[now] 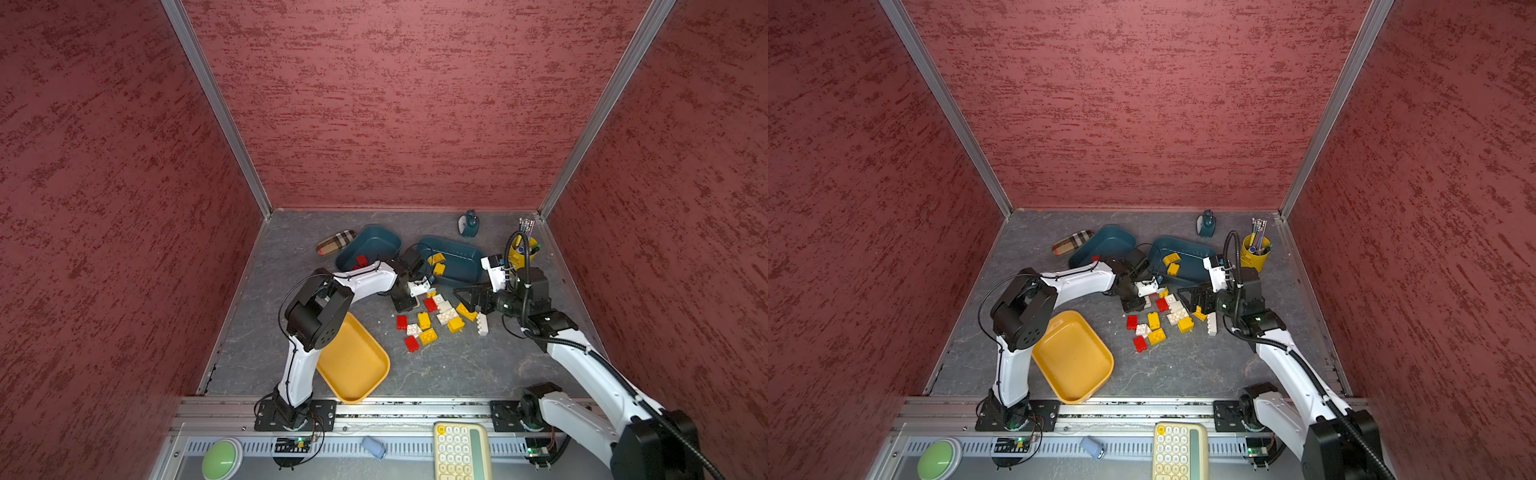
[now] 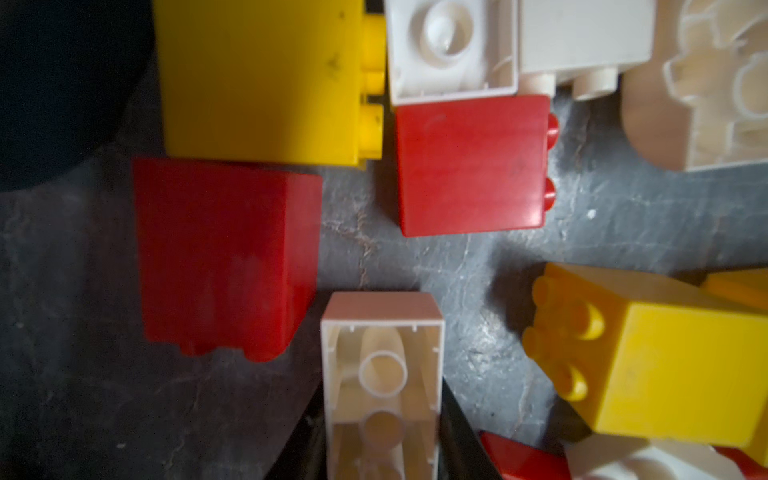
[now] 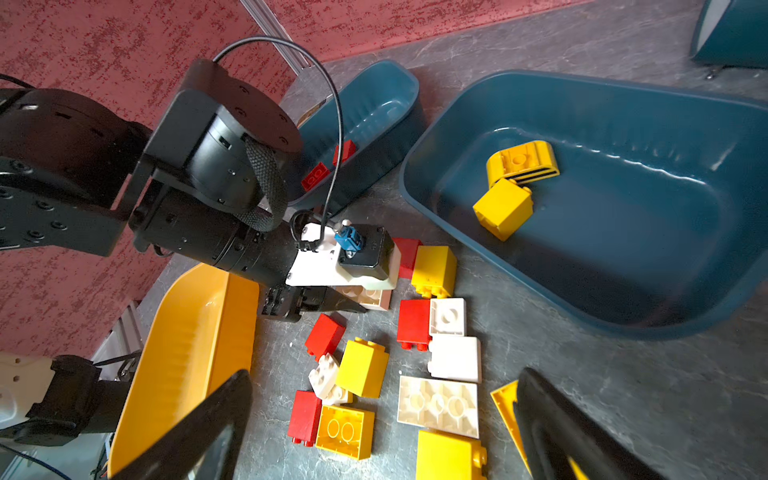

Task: Sort the legos into containers by color
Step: 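Carry the white brick with the left gripper and release it into the yellow tray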

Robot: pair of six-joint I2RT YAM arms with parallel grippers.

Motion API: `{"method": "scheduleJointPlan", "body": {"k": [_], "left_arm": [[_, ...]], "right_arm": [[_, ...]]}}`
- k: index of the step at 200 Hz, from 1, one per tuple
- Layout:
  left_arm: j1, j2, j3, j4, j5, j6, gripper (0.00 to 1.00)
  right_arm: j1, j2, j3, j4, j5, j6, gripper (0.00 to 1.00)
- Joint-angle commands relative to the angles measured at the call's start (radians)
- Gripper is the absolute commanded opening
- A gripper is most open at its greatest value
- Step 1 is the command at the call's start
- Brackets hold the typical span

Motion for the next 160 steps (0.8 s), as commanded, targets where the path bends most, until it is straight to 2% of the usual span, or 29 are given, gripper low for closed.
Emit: {"method": "scheduleJointPlan", "body": {"k": [1, 21, 61, 114, 132, 160], "left_arm": [[0.000, -0.077, 0.044, -0.079, 0.001, -0.057, 0.30], [-0.001, -0.145, 0.062, -0.153, -0.003, -0.166, 0.29], [0.001, -0.344, 0.001, -0.267, -0.040, -0.507, 0.28], [0.012, -0.610, -0.206, -0.430, -0.172, -1.030, 0.23], [0.039, -0.690, -0.281, -0.475, -0.162, -1.159, 0.20], [0.052, -0.783, -0.401, -0.510, -0.169, -1.299, 0.21]], "right_arm": [[-0.006, -0.009, 0.010, 0.007, -0.016, -0.004, 0.99], [-0.005, -0.001, 0.017, 0.023, -0.045, 0.002, 0.99], [-0.006, 0.029, 0.021, 0.067, -0.101, 0.023, 0.99], [-0.005, 0.080, 0.048, 0.093, -0.138, 0.032, 0.99], [-0.004, 0.092, 0.052, 0.101, -0.149, 0.035, 0.99], [-0.003, 0.105, 0.055, 0.104, -0.162, 0.040, 0.99]]}}
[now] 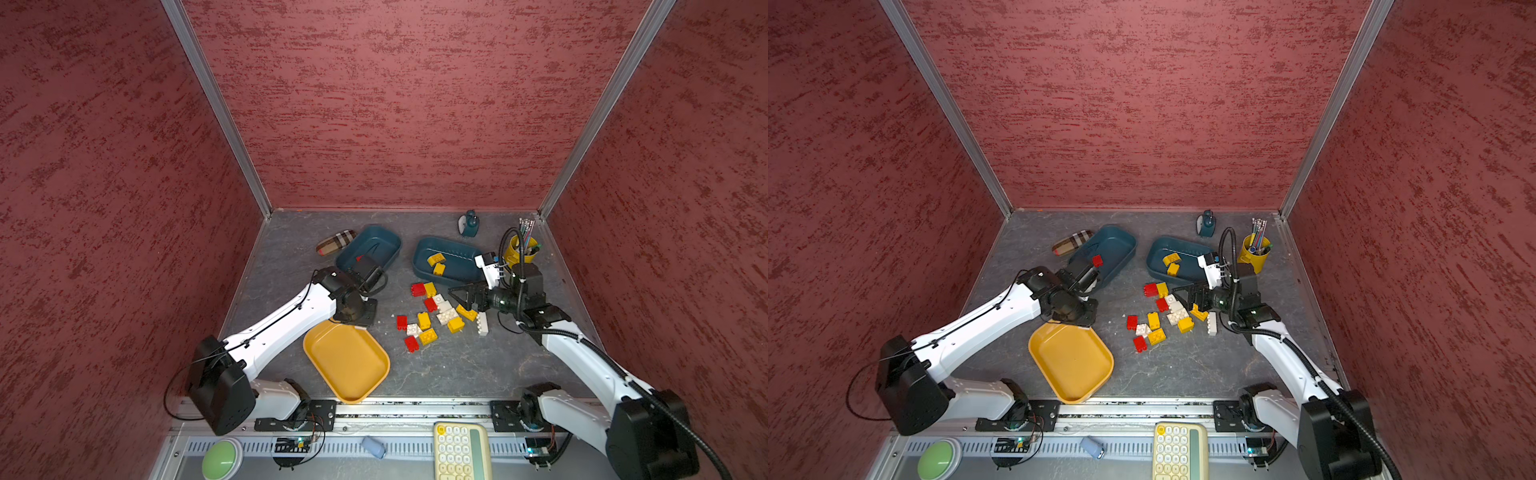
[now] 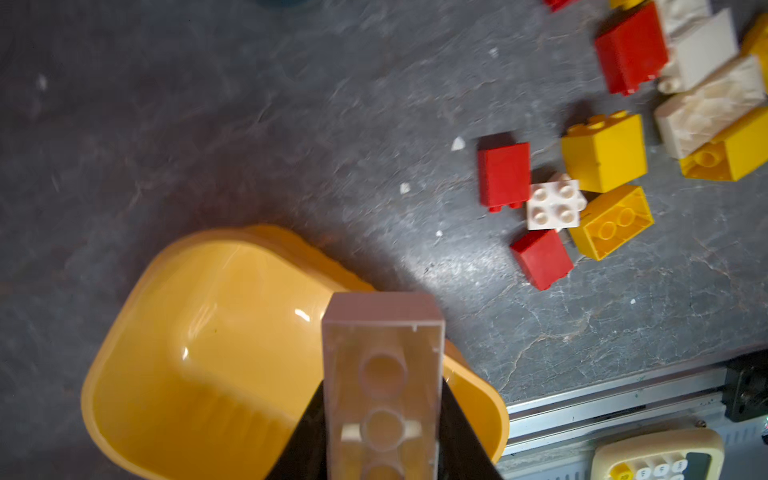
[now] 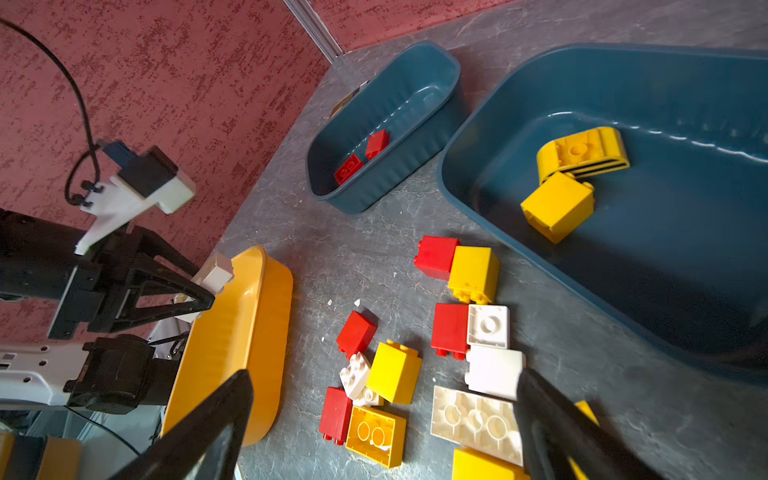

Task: Sort the legos into containers by color
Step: 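Carry the white brick with the left gripper and release it into the yellow tray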

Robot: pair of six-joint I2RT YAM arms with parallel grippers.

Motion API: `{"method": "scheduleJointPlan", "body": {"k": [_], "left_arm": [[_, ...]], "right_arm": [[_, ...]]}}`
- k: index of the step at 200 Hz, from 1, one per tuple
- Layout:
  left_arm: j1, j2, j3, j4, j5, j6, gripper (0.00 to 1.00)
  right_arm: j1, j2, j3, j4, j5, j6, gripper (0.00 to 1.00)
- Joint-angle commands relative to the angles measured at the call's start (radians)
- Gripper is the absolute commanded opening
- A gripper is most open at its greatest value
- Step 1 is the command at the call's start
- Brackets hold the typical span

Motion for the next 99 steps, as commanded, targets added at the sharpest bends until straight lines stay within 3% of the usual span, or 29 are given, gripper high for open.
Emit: {"method": "scheduleJointPlan", "body": {"k": [1, 27, 55, 64, 99], "left_arm": [[0.010, -0.069, -0.068, -0.076, -0.036, -0.223, 0.21], [0.039, -0.159, -0.146, -0.117, -0.072, -0.299, 0.21], [0.142, -0.203, -0.270, -0.079, -0.064, -0.283, 0.23], [0.168, -0.197, -0.265, -0.059, -0.038, -0.263, 0.25], [0.168, -0.139, -0.232, -0.071, -0.117, -0.255, 0.33]], "right_arm": [[-0.003, 0.009, 0.035, 0.034, -0.034, 0.004, 0.99], [-0.002, 0.007, 0.034, 0.021, -0.033, -0.003, 0.99], [0.000, 0.012, 0.025, 0.028, -0.033, 0.000, 0.99], [0.000, 0.015, 0.025, 0.032, -0.033, 0.003, 0.99], [0.001, 0.012, 0.017, 0.044, -0.031, 0.014, 0.99]]}}
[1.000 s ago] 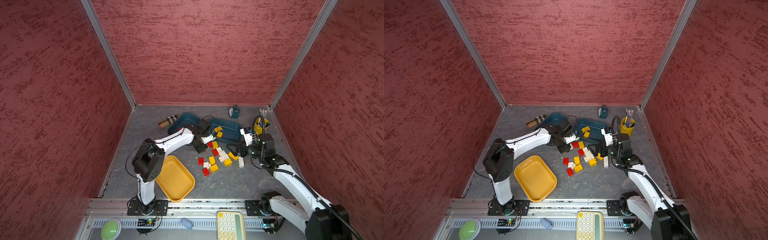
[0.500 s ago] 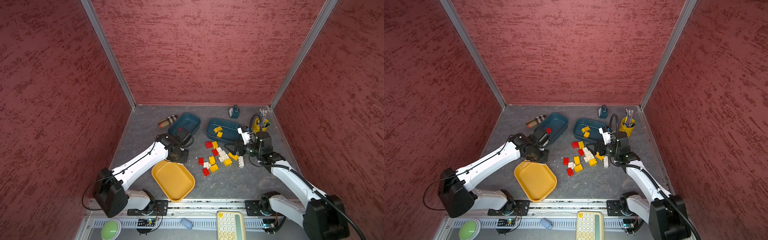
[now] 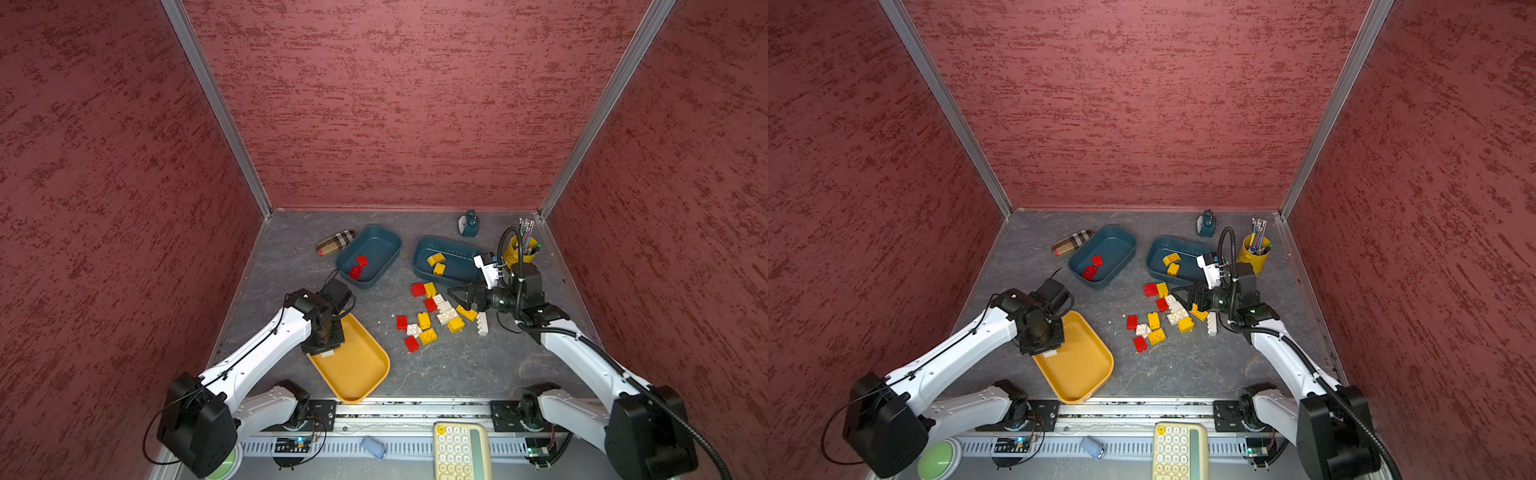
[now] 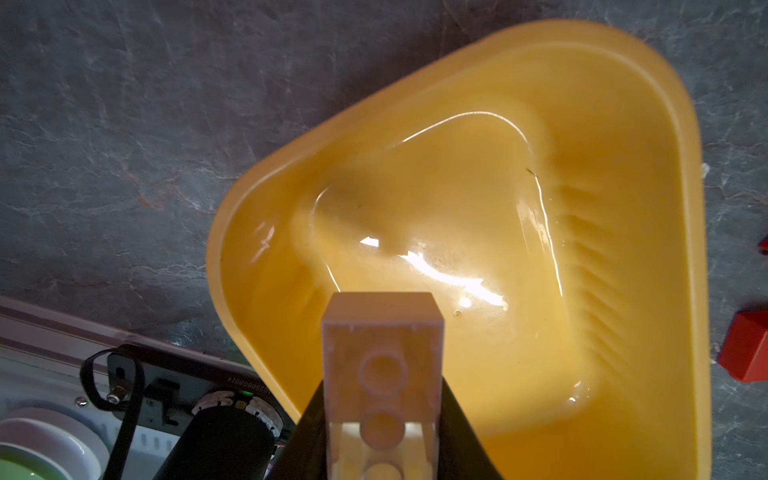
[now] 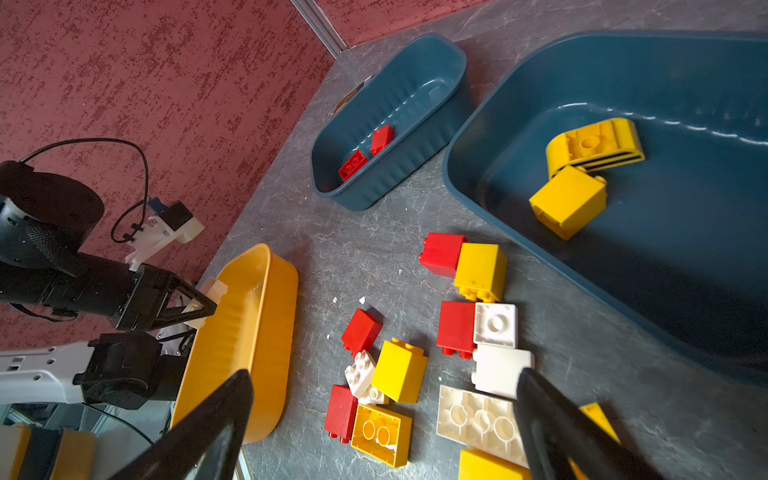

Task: Sort the legos into containers by color
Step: 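Carry the white brick with the left gripper and release it into the yellow tray, then move the left gripper back to the pile and grasp a red brick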

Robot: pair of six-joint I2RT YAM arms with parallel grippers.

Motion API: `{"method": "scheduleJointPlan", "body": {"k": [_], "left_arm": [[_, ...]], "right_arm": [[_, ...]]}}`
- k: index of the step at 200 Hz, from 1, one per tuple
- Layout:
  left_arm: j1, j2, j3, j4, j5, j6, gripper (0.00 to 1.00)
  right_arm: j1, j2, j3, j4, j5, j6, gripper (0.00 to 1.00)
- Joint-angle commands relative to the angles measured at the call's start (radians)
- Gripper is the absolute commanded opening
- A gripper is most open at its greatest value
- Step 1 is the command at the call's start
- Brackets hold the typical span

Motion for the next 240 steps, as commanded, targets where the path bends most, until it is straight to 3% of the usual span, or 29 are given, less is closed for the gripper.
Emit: {"method": "scheduleJointPlan", "body": {"k": [1, 34, 57, 83, 115, 177, 240], "left_arm": [[0.008, 0.029, 0.020, 0.014, -0.046, -0.006, 0.33], [0.020, 0.075, 0.023, 0.005, -0.083, -0.022, 0.42], [0.041, 0.068, 0.025, 0.009, -0.085, -0.018, 0.56], [0.046, 0.063, 0.050, 0.014, -0.069, -0.005, 0.59], [-0.052, 0.102, 0.166, 0.014, -0.041, -0.004, 0.64], [-0.220, 0.349, 0.415, 0.154, 0.037, 0.039, 0.68], [-0.299, 0.601, 0.473, 0.348, 0.125, 0.044, 0.68]], "right_arm": [[0.001, -0.002, 0.016, 0.039, -0.017, 0.004, 0.99], [0.002, -0.010, 0.008, 0.033, -0.015, 0.003, 0.99], [0.001, -0.013, 0.015, 0.017, -0.013, -0.008, 0.99], [0.001, -0.016, 0.017, 0.010, 0.000, -0.012, 0.99], [0.002, -0.015, 0.025, -0.003, 0.041, -0.012, 0.99], [-0.008, -0.019, 0.056, -0.037, 0.074, -0.031, 0.99], [-0.016, -0.051, 0.031, -0.065, 0.094, -0.036, 0.99]]}}
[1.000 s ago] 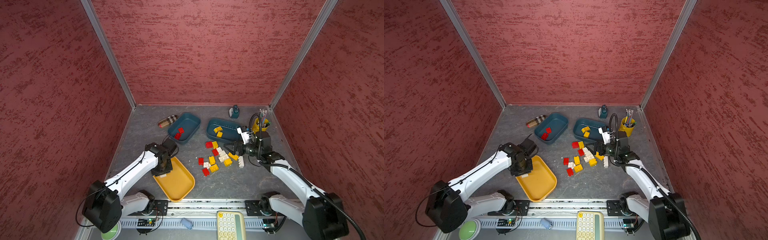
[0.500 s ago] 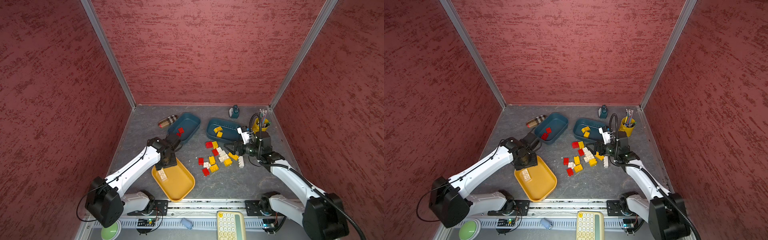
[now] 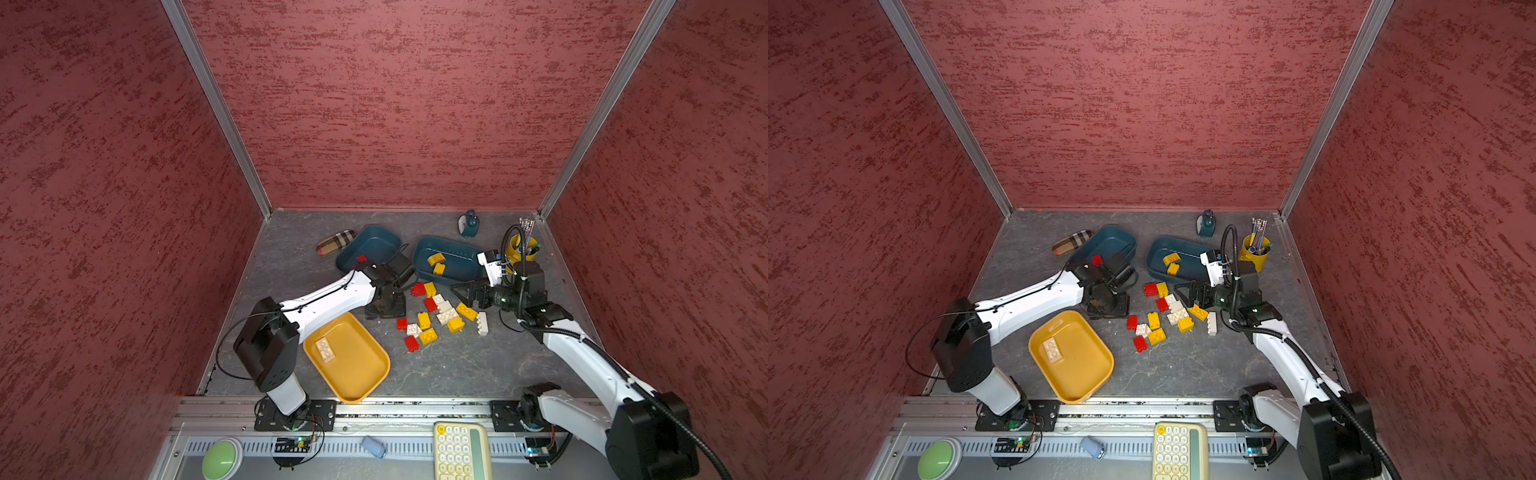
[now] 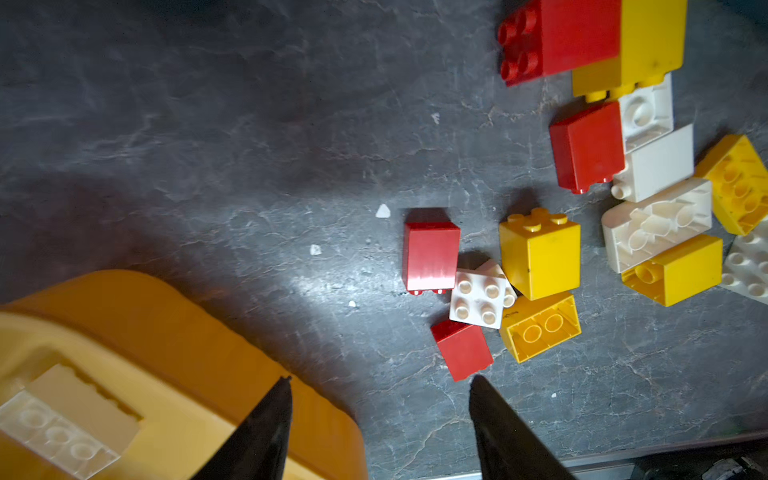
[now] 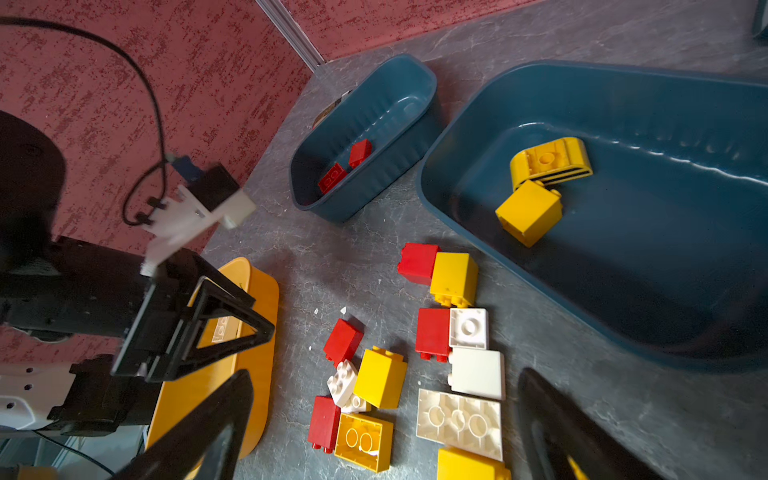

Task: Sort the legos into containers by color
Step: 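Move the left gripper back to the pile and grasp a red brick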

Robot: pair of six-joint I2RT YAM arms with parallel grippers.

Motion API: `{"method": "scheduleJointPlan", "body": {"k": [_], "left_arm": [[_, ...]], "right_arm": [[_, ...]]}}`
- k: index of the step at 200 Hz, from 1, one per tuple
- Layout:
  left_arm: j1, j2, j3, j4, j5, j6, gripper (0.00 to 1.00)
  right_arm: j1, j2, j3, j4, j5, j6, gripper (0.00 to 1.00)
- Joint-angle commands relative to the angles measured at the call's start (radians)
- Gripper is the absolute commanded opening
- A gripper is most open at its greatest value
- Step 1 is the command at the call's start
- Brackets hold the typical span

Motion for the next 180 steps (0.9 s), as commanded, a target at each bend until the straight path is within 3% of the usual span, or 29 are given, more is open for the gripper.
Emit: {"method": "scheduleJointPlan", "body": {"k": [1, 77, 137, 180], "left_arm": [[-0.016, 0.069, 0.021, 0.101, 0.040, 0.011, 0.68], [-0.025, 0.241, 0.075, 0.143, -0.025, 0.043, 0.60], [-0.050, 0.264, 0.052, 0.119, -0.044, 0.036, 0.54], [-0.055, 0.256, 0.007, 0.135, -0.024, 0.024, 0.38]], "right_arm": [[-0.008, -0.022, 0.005, -0.014, 0.020, -0.022, 0.99], [-0.010, -0.047, -0.009, -0.041, 0.032, -0.034, 0.99], [-0.013, -0.065, -0.015, -0.060, 0.037, -0.041, 0.99], [-0.014, -0.056, -0.019, -0.053, 0.034, -0.044, 0.99]]}}
